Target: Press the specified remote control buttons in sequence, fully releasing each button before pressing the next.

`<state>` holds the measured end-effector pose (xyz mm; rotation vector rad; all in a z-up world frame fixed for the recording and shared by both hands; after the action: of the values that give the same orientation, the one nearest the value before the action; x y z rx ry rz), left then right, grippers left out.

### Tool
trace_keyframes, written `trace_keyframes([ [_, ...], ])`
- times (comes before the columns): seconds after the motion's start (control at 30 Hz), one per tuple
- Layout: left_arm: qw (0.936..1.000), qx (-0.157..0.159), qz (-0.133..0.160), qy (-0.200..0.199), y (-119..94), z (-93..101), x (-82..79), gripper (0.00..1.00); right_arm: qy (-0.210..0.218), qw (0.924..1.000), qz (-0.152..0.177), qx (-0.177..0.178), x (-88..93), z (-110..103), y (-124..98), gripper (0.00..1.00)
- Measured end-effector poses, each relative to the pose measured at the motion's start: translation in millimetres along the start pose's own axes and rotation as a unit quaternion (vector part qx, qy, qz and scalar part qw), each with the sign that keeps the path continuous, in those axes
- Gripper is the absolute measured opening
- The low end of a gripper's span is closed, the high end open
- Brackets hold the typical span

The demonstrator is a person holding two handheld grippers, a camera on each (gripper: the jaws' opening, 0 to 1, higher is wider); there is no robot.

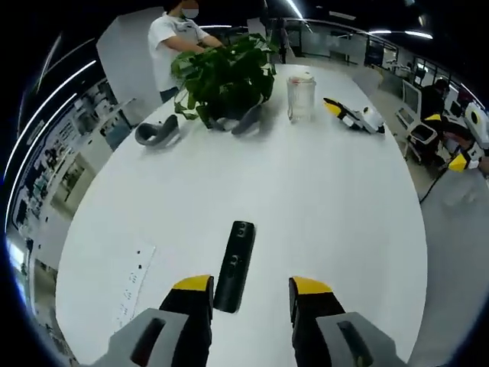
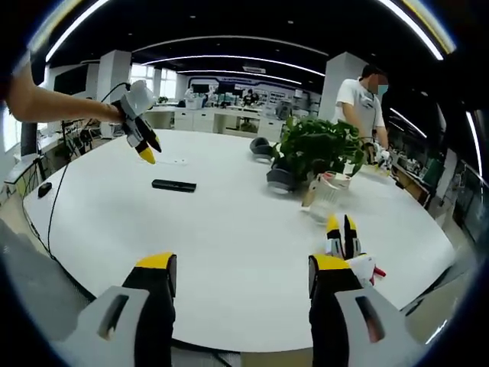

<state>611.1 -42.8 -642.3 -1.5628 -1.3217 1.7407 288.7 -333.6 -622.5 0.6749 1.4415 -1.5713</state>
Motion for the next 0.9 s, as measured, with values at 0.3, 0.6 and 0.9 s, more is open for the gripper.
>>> trace_keyframes([
  [0.3,0.9969,0.049,-0.052,0.034,34,-11.8,10.4,0.39,-0.004,1.0,-0.008,-0.002,1.1,-1,1,0.73],
  [0.6,0.9933,0.068,-0.09,0.025,65,-30.2,22.4,0.39,0.001,0.9999,-0.013,0.0,2.1,0,1,0.72],
  [0.9,0.9907,0.069,-0.113,0.029,87,-35.9,34.0,0.39,-0.005,0.9997,-0.022,0.001,3.8,0,2,0.72],
])
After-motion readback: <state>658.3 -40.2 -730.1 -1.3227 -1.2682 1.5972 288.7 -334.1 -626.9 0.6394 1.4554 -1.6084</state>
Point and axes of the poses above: the point that each gripper's makers call its tool centre point, and the gripper's own axes: y roughly forward along the fingers, z roughly to its right, x roughly out of its underside, the point moved 9 cm from there along -y, roughly backward along the fingers, and after that the axes turned 3 degrees about -y, right-handed, at the moved point
